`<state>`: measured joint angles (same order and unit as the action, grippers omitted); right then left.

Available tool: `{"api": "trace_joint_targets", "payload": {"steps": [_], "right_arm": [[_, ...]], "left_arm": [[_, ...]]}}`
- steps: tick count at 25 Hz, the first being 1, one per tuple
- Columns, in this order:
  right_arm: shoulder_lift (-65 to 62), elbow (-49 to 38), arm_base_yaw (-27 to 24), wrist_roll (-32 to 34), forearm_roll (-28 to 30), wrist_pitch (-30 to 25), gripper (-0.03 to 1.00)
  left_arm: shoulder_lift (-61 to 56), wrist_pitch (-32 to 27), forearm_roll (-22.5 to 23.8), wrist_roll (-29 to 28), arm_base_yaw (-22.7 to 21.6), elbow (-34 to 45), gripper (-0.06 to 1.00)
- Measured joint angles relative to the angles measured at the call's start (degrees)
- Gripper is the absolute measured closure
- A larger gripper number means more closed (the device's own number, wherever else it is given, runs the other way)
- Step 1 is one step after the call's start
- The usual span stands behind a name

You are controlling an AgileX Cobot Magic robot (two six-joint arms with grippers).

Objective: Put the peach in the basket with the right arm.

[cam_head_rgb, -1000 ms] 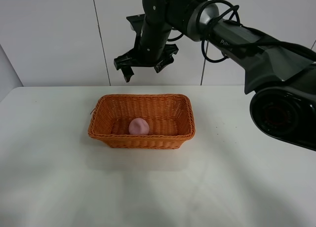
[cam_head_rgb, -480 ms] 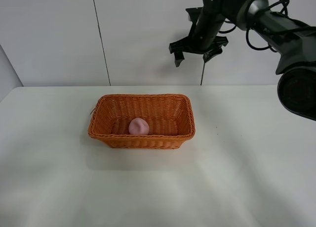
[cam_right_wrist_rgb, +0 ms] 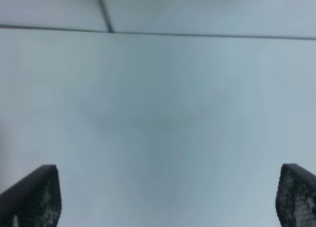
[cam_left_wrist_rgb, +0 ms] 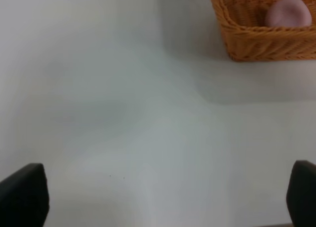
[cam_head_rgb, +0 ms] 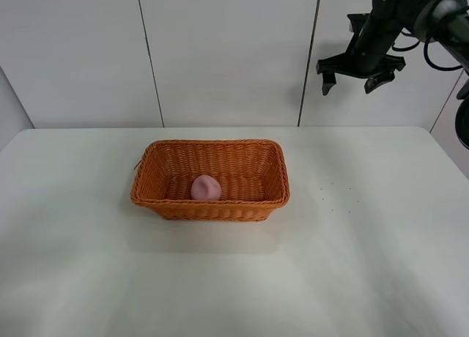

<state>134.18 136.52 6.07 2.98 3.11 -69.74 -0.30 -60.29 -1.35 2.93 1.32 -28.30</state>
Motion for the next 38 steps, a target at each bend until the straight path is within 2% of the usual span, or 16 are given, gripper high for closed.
{"api": "trace_joint_targets", "payload": {"steps": [9, 16, 23, 34, 38], "right_arm": [[-2.48, -2.03, -2.56, -0.11, 0.0, -0.13, 0.3], [-13.06, -13.21, -2.56, -0.31, -0.33, -0.06, 0.3], [-34.1, -36.6, -2.56, -0.36, -0.67, 0.06, 0.3], [-74.48, -79.34, -2.56, -0.47, -0.97, -0.06, 0.3], [-90.42, -92.29, -2.56, -0.47, -1.09, 2.98, 0.3]], "left_arm": [[0.0, 0.0, 0.0, 0.0, 0.0, 0.0, -0.04], [0.0, 0.0, 0.0, 0.0, 0.0, 0.0, -0.04], [0.0, 0.0, 0.0, 0.0, 0.0, 0.0, -0.04], [0.0, 0.0, 0.0, 0.0, 0.0, 0.0, -0.04], [0.0, 0.0, 0.0, 0.0, 0.0, 0.0, -0.04]]}}
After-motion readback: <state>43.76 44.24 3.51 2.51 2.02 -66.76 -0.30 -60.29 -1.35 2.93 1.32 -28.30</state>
